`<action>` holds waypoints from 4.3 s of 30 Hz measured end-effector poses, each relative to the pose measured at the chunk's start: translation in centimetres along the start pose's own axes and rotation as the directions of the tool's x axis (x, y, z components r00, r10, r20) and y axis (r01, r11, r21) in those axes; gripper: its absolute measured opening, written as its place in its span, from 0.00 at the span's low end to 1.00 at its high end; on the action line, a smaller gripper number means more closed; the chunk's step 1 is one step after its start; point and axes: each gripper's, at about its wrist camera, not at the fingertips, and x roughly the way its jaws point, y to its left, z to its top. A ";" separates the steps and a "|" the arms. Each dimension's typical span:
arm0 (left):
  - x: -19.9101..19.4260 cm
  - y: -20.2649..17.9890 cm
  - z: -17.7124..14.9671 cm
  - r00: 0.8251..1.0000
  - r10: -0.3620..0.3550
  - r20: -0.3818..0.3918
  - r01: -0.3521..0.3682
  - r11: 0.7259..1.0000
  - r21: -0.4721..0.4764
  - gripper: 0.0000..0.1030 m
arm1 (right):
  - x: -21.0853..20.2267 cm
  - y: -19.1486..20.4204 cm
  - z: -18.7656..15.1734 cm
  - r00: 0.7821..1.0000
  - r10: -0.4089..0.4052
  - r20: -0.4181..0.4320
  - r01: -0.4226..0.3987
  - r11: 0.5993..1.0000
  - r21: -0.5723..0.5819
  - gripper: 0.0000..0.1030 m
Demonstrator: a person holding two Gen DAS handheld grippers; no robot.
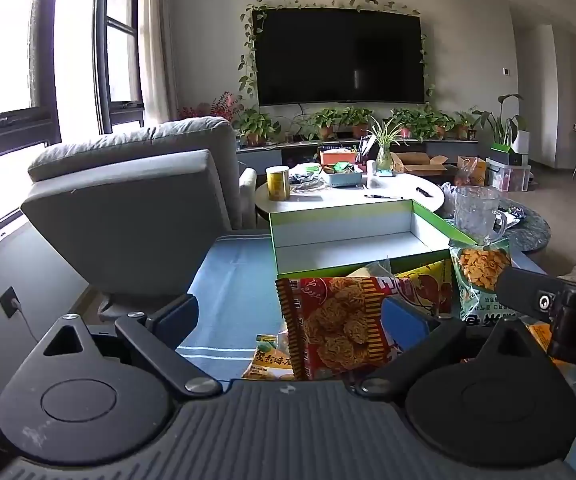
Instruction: Organize snacks
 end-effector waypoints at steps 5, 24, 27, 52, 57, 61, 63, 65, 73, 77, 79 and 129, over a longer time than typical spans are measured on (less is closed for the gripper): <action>0.3 0.0 -0.2 1.000 -0.025 -0.011 0.025 1.000 -0.004 0.94 | 0.0 0.0 -0.1 1.000 0.002 0.011 -0.002 1.000 -0.005 0.66; 0.4 0.3 -0.6 0.999 -0.046 -0.016 0.046 0.999 -0.012 0.94 | 0.4 -0.2 -0.4 1.000 0.006 -0.010 -0.006 1.000 0.001 0.66; 0.3 0.3 -0.6 0.999 -0.047 -0.017 0.047 0.999 -0.014 0.94 | 0.3 -0.1 -0.4 1.000 0.011 -0.011 -0.011 1.000 0.005 0.66; 0.5 0.1 -0.9 0.998 -0.048 -0.028 0.047 0.999 -0.015 0.93 | 0.4 0.0 -0.6 1.000 0.013 -0.018 -0.012 1.000 0.010 0.66; 0.5 0.1 -0.9 0.998 -0.050 -0.033 0.050 0.999 -0.016 0.93 | 0.6 -0.3 -0.8 0.999 0.015 -0.029 -0.014 1.000 0.013 0.66; 0.5 0.1 -0.9 0.998 -0.050 -0.032 0.049 0.999 -0.016 0.93 | 0.7 -0.3 -0.9 0.999 0.016 -0.034 -0.016 1.000 0.014 0.66; 0.5 0.1 -0.9 0.998 -0.051 -0.034 0.050 0.999 -0.016 0.93 | 0.6 -0.3 -0.7 0.999 0.016 -0.037 -0.016 1.000 0.015 0.66; 0.6 0.1 -0.9 0.998 -0.050 -0.035 0.049 0.999 -0.015 0.93 | 0.6 -0.4 -0.6 0.999 0.017 -0.040 -0.017 1.000 0.016 0.66; 0.6 0.2 -1.0 0.998 -0.049 -0.042 0.048 0.999 -0.017 0.93 | 0.6 -0.4 -0.7 0.999 0.022 -0.050 -0.021 1.000 0.019 0.66; 0.7 0.3 -1.1 0.998 -0.047 -0.049 0.046 0.999 -0.017 0.93 | 0.7 -0.4 -0.6 0.998 0.024 -0.057 -0.022 1.000 0.020 0.66; 0.7 0.3 -1.1 0.998 -0.046 -0.050 0.045 0.999 -0.017 0.93 | 0.8 -0.3 -0.7 0.998 0.025 -0.060 -0.024 1.000 0.020 0.66; 5.2 3.0 -2.7 0.967 -0.237 -0.094 0.230 0.970 -0.079 0.87 | 4.7 -1.6 -0.3 0.973 0.155 -0.172 -0.146 0.987 0.066 0.66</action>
